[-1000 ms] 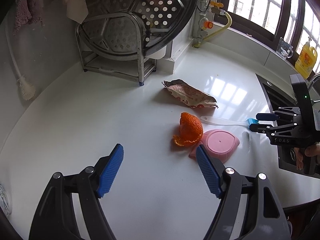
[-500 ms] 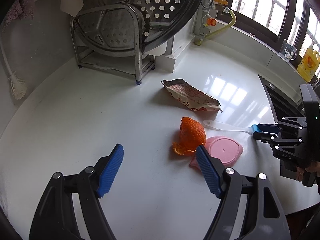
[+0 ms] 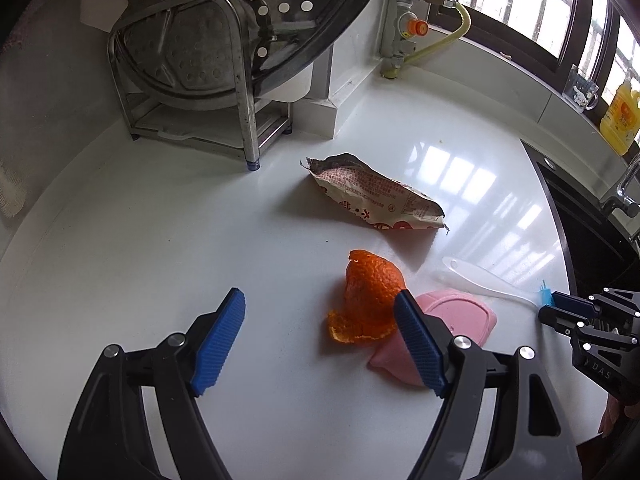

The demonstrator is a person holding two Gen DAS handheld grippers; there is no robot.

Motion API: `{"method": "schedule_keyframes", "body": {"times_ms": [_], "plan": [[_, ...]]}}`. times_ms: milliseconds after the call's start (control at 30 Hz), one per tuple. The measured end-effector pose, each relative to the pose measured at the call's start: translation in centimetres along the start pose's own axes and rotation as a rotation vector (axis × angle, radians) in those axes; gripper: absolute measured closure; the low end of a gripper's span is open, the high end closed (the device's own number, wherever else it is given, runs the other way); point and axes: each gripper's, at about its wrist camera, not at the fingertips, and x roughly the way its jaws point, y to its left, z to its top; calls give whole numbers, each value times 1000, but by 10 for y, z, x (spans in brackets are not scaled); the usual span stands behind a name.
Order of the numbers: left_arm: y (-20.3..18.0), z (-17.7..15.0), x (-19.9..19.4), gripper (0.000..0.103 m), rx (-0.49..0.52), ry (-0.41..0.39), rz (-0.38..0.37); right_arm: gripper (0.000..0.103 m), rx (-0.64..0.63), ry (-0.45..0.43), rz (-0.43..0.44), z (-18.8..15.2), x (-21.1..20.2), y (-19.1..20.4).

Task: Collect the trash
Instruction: 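Grasp the orange peel with the left gripper while the right gripper holds the brush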

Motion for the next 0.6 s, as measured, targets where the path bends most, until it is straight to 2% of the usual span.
{"method": "schedule_keyframes", "body": {"times_ms": [200,467,600], "plan": [[-12,4,8,26,30,-7,-4,82,88,-16,22,-6,-5,-9],[-23,8,15,25,42,-3,-16,82,117,-35,43,-8,-11,-6],[-23,5,23,19,31,8,-25,82,116,-50,38,-10,-17,-6]]}}
